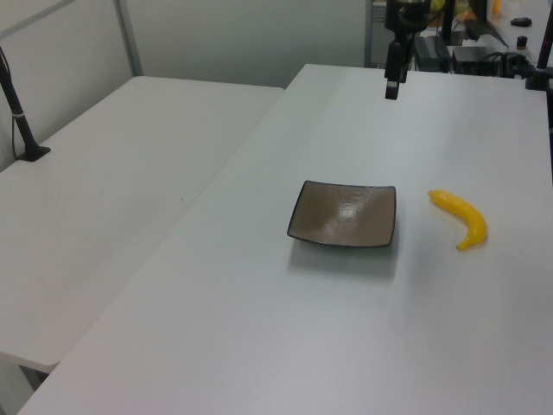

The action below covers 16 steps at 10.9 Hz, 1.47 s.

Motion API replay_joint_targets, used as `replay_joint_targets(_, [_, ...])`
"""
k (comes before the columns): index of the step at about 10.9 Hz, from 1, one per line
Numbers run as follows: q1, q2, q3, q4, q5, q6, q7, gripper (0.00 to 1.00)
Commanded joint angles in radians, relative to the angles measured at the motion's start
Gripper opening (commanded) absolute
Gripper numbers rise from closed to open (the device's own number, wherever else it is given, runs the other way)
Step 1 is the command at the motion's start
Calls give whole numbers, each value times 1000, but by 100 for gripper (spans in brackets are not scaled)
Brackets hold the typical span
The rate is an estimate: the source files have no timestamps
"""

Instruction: Bananas placed on a ceramic plate

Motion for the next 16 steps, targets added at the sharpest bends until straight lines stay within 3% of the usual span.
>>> replay_joint_targets(1, [25,1,-13,-7,8,15,67,100])
replay_joint_targets(12, [14,-4,-13,-51,-9,-1,31,100])
replay_joint_targets(16, [-7,-14,-13,-79,-51,-135,38,100])
